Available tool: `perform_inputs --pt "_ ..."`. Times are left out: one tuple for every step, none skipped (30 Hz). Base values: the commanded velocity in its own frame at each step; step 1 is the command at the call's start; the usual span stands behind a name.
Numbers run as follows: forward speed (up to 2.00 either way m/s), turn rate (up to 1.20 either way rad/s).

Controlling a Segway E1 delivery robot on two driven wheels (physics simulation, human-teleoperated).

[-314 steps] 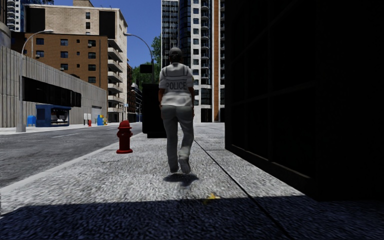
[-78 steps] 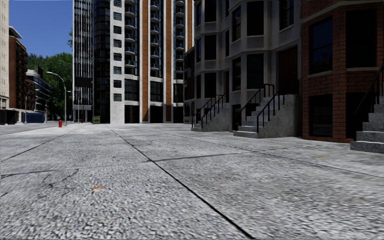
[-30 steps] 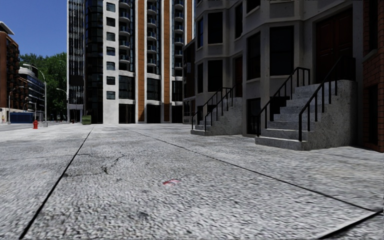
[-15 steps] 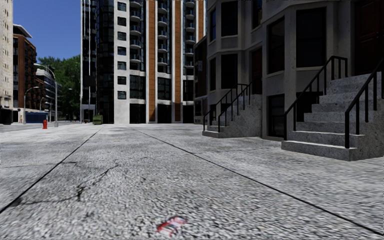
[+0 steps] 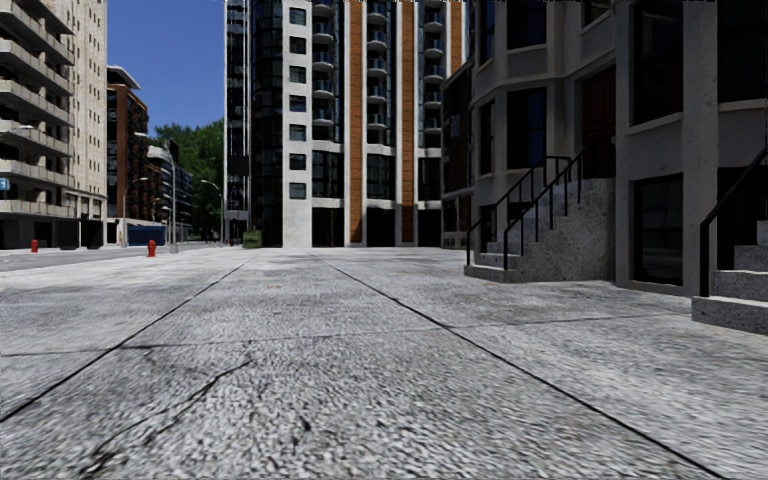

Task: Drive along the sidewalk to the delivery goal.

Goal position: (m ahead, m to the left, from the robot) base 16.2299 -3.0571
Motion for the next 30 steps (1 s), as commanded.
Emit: perform_inputs --pt "2.00 0.00" --pt "2.00 0.00" --pt "2.00 0.00" --pt "2.00 0.00" --pt "2.00 0.00" --pt "2.00 0.00" --pt "2.00 0.00" --pt "2.00 0.00" --pt "2.00 0.00" --pt "2.00 0.00" --pt "2.00 0.00" --pt "2.00 0.00" --pt "2.00 0.00" --pt "2.00 0.00" --pt "2.00 0.00" --pt "2.00 0.00" --pt "2.00 0.00" --pt "2.00 0.00" --pt "2.00 0.00" --pt "2.00 0.00" --pt "2.00 0.00" --pt "2.00 0.00" --pt "2.00 0.00" --pt "2.00 0.00" --pt "2.00 0.00" --pt "2.00 0.00" --pt "2.00 0.00" --pt "2.00 0.00" --pt "2.00 0.00" --pt "2.00 0.00"
